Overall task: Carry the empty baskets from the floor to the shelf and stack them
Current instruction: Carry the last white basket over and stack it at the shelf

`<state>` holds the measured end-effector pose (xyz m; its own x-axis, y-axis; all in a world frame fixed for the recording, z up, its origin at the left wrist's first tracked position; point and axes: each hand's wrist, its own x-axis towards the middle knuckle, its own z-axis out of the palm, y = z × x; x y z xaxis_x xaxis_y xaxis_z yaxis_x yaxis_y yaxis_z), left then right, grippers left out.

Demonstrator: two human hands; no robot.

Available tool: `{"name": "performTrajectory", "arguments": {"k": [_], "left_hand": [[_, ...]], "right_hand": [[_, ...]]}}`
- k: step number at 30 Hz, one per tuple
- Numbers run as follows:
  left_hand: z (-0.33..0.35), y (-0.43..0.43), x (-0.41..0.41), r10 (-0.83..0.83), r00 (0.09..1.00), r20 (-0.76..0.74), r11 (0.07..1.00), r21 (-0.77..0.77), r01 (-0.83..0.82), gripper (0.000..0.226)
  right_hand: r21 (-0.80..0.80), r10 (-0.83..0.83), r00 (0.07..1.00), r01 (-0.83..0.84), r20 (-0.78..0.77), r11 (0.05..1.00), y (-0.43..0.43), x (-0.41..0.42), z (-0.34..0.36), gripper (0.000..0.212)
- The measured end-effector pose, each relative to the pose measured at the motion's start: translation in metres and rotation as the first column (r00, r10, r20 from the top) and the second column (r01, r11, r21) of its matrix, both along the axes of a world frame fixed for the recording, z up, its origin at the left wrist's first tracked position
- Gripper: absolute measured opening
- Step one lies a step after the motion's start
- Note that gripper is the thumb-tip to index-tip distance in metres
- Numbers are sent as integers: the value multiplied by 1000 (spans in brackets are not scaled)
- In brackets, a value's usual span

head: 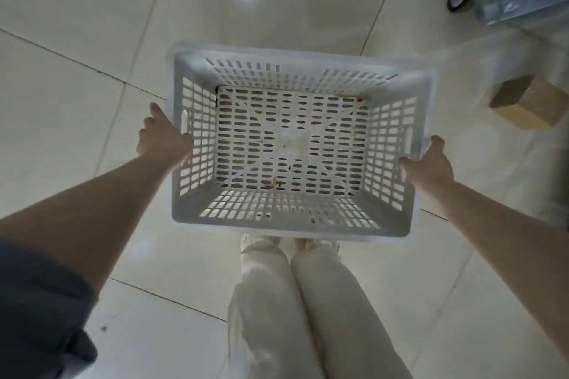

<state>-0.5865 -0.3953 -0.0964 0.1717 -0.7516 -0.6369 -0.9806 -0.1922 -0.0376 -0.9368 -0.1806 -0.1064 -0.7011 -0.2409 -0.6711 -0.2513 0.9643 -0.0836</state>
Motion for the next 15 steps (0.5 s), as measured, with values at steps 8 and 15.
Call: {"name": "performTrajectory", "arguments": {"k": [8,15], "left_hand": [[-24,14,9,150,985,-85,977,-137,-161,46],[13,18,14,69,994,-90,984,-156,-83,39]], "right_hand": [[-26,124,988,-126,-93,992,9,-13,-15,31],[23,233,967,-232,-102,972,8,-29,25,33]]}}
